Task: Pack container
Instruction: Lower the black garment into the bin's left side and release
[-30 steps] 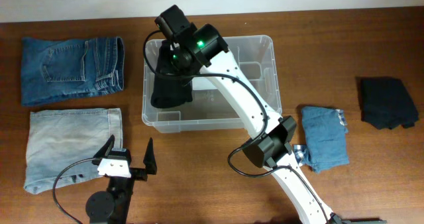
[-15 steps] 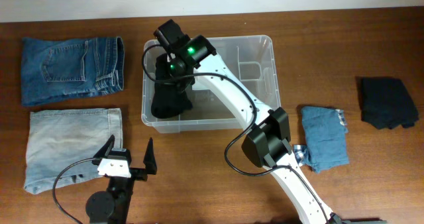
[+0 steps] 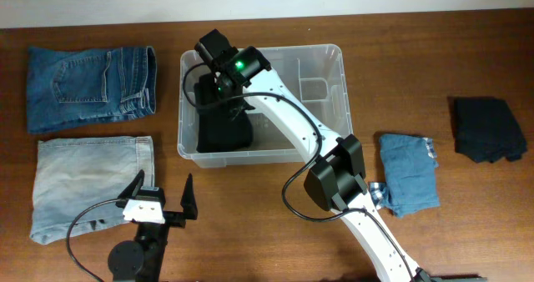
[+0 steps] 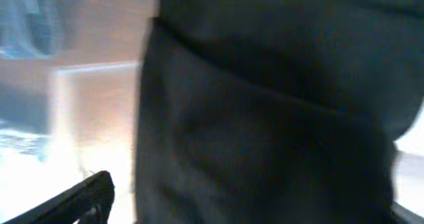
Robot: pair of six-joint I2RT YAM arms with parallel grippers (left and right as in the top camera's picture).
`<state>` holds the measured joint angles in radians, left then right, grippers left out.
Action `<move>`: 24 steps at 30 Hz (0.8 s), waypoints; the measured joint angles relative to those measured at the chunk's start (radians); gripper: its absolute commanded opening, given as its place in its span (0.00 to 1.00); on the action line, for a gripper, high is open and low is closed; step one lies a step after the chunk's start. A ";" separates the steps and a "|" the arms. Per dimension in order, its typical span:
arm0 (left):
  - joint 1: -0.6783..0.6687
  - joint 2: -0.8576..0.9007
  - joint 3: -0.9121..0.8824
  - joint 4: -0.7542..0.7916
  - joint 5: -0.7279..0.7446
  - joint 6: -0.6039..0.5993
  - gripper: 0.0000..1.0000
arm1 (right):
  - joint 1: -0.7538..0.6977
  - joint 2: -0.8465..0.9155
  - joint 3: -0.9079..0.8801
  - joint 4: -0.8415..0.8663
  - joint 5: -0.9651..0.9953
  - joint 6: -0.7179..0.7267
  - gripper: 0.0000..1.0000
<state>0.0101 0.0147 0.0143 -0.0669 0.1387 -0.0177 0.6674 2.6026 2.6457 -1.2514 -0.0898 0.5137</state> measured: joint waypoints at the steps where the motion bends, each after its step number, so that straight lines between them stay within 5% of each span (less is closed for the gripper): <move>1: 0.000 0.000 0.000 0.000 0.000 0.000 0.99 | 0.000 0.000 0.000 -0.011 0.030 -0.019 0.99; 14: 0.000 0.000 0.000 0.000 0.000 0.000 0.99 | -0.017 0.000 0.000 -0.073 0.285 -0.209 0.96; 18: 0.000 0.000 0.000 0.000 0.000 0.000 0.99 | -0.023 0.000 0.000 -0.073 0.282 -0.227 0.59; 19: 0.000 0.000 0.000 0.000 0.000 0.000 0.99 | -0.025 0.000 0.000 -0.072 0.275 -0.228 0.43; 24: 0.000 0.000 0.000 0.000 0.000 0.000 0.99 | -0.031 0.000 -0.001 -0.039 0.197 -0.237 0.18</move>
<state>0.0101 0.0147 0.0143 -0.0669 0.1387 -0.0177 0.6369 2.6026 2.6450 -1.2900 0.1070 0.2764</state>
